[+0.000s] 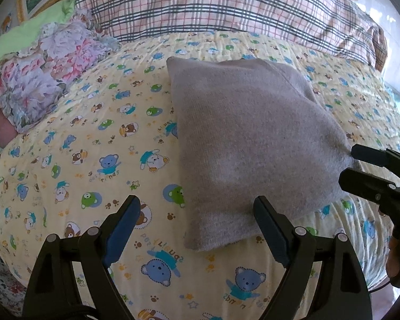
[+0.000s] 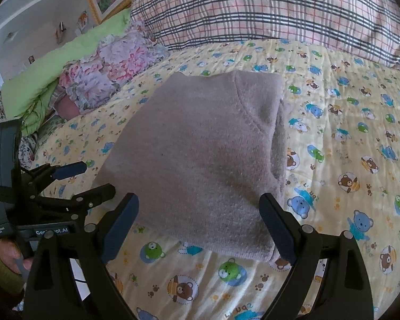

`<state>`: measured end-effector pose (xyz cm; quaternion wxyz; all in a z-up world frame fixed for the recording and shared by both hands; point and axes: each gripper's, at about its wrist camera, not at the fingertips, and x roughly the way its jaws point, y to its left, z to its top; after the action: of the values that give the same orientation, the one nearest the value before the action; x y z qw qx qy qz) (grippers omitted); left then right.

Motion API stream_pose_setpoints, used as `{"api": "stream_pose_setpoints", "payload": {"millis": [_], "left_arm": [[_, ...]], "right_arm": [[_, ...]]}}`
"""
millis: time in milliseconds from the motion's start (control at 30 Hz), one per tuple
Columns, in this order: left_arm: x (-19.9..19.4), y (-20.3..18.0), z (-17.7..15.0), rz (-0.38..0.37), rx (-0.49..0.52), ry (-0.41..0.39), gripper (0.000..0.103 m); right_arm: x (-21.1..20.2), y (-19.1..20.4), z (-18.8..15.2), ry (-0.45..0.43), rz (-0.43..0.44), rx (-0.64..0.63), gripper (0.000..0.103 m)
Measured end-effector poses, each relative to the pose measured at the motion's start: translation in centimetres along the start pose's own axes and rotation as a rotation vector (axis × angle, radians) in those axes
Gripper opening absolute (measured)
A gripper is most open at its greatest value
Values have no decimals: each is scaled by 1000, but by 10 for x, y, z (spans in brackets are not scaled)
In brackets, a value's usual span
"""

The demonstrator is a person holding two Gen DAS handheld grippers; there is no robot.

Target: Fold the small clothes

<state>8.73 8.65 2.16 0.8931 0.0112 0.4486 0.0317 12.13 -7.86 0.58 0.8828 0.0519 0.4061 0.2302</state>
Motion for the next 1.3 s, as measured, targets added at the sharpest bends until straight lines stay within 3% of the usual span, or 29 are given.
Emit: {"api": "stream_pose_setpoints", "payload": {"millis": [1300], "left_arm": [[-5,1,0,-14,-12,1,87]], "right_arm": [[3,0,-1,41,-1,-19,92]]}}
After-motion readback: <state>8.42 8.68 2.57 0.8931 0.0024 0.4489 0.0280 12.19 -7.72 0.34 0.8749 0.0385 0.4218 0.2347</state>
